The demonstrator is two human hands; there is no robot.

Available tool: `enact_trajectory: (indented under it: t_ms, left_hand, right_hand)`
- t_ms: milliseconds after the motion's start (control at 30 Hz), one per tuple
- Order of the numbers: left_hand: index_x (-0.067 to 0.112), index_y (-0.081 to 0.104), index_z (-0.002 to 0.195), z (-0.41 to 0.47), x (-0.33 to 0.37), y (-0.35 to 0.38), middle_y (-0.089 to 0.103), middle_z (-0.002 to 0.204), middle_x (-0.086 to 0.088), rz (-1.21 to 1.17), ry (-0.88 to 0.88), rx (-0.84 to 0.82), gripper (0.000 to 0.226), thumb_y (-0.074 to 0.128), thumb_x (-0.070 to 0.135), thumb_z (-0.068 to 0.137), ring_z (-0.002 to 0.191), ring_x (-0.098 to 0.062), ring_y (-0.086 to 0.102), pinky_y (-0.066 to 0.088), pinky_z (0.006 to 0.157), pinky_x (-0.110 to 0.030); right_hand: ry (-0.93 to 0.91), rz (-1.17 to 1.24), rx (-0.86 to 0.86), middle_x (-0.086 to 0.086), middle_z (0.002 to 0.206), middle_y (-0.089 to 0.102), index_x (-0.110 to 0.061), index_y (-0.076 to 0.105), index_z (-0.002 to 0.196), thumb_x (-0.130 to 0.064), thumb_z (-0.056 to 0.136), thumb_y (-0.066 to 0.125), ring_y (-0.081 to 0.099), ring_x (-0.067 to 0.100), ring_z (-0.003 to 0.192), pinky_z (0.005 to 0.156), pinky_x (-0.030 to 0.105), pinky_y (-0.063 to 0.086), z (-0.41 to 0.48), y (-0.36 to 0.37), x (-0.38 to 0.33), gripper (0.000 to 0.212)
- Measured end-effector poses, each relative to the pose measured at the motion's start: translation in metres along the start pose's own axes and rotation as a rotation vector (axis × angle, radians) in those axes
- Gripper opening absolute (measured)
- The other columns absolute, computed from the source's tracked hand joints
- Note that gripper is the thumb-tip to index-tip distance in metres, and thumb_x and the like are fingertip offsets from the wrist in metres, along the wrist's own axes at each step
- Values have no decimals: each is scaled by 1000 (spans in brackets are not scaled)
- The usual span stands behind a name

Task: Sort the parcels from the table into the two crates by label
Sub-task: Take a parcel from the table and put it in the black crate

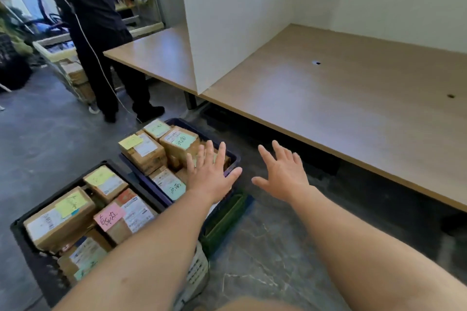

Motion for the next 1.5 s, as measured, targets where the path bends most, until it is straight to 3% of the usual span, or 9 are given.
enact_trajectory:
  t_ms: [167, 400, 1067, 1500]
  left_hand:
    - [27, -18, 152, -16, 88, 4, -20, 161, -9, 35, 87, 7, 80, 13, 70, 93, 149, -27, -16, -9, 118, -52]
    - [25, -21, 151, -32, 206, 20, -22, 160, -9, 80, 220, -4, 80, 11, 70, 94, 148, -27, -18, -10, 118, -52]
    - [24, -23, 150, -45, 513, 64, -26, 158, -11, 170, 784, -53, 80, 17, 67, 95, 147, -29, -19, -5, 120, -51]
    - [25, -22, 151, 39, 738, 58, -23, 160, -9, 95, 973, -87, 78, 21, 62, 98, 148, -26, -19, -7, 120, -49]
  right_hand:
    - [83, 33, 34, 8, 163, -5, -32, -1, 155, -61, 91, 49, 0, 27, 149, 120, 50, 7, -45, -13, 79, 86]
    - [216, 70, 109, 8, 162, 0, -30, -2, 155, -59, 92, 48, 6, 28, 149, 117, 50, 20, -109, -25, 188, 85]
    - [735, 107, 197, 12, 162, 2, -27, 0, 155, -58, 97, 34, 17, 30, 146, 116, 48, 24, -257, -23, 435, 74]
    - [923, 89, 186, 10, 162, 3, -26, 0, 155, -55, 96, 39, 14, 30, 146, 115, 46, 21, -236, -74, 635, 76]
Point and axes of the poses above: each hand's wrist, its own z-axis towards the middle knuckle, its own y-axis out of the palm, x = y × z, the point moved 6 cm from there along z, towards the middle knuckle
